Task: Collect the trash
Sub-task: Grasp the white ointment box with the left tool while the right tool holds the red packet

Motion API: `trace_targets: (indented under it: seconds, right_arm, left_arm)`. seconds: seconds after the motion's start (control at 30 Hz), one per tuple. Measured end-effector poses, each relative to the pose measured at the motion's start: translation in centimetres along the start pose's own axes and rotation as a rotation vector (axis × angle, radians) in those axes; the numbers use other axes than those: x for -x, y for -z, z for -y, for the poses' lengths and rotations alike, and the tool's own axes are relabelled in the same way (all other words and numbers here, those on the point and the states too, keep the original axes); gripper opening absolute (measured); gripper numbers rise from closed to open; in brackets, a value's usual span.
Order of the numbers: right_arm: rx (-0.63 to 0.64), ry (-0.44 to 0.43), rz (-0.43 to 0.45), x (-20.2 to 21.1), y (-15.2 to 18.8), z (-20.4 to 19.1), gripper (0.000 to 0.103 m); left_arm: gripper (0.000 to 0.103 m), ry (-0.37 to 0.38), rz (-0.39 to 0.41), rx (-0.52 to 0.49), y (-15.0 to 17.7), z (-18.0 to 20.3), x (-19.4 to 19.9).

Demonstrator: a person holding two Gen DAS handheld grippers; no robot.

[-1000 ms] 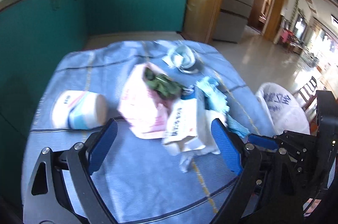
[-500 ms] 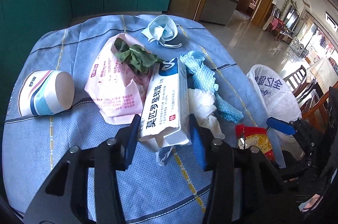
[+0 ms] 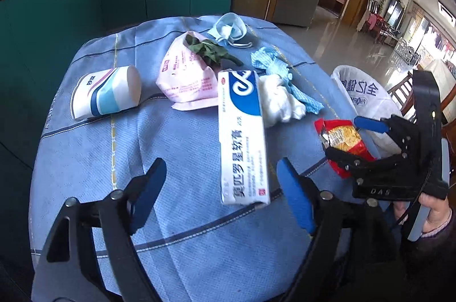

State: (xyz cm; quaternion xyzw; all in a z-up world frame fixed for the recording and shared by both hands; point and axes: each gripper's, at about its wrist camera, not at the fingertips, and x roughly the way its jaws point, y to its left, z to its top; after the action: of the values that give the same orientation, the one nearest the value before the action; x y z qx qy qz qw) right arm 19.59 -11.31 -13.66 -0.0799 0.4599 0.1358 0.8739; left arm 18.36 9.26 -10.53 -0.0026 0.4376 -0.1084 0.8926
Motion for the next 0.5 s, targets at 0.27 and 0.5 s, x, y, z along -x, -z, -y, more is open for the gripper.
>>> trace_targets:
  seconds: [0.27, 0.5]
  right_arm:
    - [0.027, 0.048, 0.006, -0.1, 0.1, -0.4, 0.087]
    - [0.022, 0.014, 0.006, -0.2, 0.4, -0.2, 0.058]
  left_arm:
    - [0.083, 0.002, -0.074, -0.028, -0.8, 2.3, -4.3]
    - [0.045, -0.029, -0.104, -0.05, -0.2, 2.6, -5.5]
